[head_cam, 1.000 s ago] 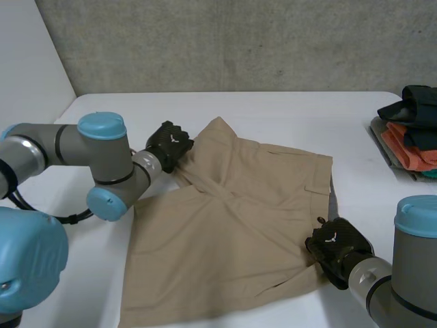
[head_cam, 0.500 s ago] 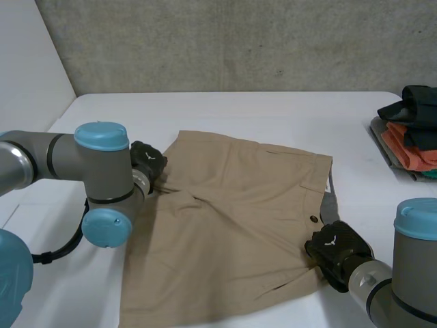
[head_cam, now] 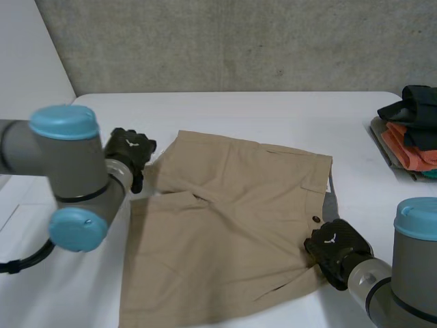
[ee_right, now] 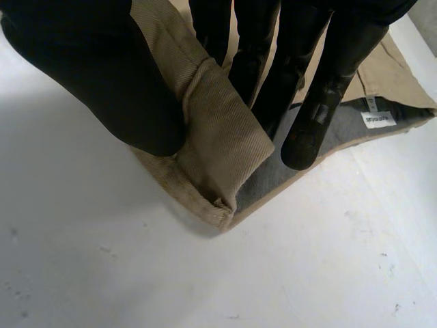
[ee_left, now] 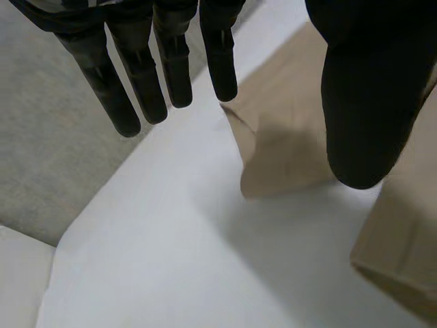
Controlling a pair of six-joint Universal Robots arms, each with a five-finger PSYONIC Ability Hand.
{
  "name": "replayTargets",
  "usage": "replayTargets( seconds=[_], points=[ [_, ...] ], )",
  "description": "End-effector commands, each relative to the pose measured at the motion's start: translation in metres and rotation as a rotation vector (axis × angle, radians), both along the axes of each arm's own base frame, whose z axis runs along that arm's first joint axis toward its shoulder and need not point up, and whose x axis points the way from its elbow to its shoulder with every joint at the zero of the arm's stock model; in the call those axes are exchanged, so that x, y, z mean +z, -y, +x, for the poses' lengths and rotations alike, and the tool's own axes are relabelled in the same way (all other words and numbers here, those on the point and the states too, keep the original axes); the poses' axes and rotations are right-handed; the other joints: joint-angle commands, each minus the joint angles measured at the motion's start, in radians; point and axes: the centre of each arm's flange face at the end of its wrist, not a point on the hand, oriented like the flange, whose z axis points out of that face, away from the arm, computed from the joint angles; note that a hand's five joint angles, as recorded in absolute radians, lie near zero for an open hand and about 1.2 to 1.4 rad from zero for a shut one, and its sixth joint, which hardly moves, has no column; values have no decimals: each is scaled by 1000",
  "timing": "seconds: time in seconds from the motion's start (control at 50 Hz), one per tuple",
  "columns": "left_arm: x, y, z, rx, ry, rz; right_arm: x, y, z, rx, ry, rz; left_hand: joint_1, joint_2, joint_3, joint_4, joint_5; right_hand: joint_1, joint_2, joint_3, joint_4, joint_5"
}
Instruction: Fold the laundry.
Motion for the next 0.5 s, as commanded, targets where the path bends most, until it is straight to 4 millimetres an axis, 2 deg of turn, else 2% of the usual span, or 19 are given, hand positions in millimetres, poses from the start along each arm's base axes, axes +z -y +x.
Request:
replayTargets(
  seconds=[0.02, 0.06, 0.08, 0.24, 0.36, 0.5],
  points=[
    [34, -59, 17, -55, -159, 47, 5, 6, 2, -49, 76, 6, 22, 30, 25, 41, 43, 400, 213, 207, 204, 216],
    [35, -76, 20, -86, -185, 79, 7, 10, 3, -76, 114, 9, 25, 33, 28, 44, 46, 400, 213, 207, 204, 216],
    [33, -93, 24, -105, -203, 118, 8, 11, 3, -90, 129, 12, 28, 36, 31, 47, 49, 400, 213, 207, 204, 216],
    [16, -155, 45, -108, -237, 322, 14, 29, -5, -209, 253, 33, 31, 39, 34, 50, 52, 400, 213, 207, 204, 216],
    [-3, -178, 53, -83, -209, 460, 15, 39, -11, -246, 273, 21, 28, 36, 31, 47, 49, 400, 213, 207, 204, 216],
    [-13, -178, 55, -64, -188, 501, 14, 38, -11, -244, 272, 20, 31, 39, 34, 50, 52, 400, 213, 207, 204, 216]
  ],
)
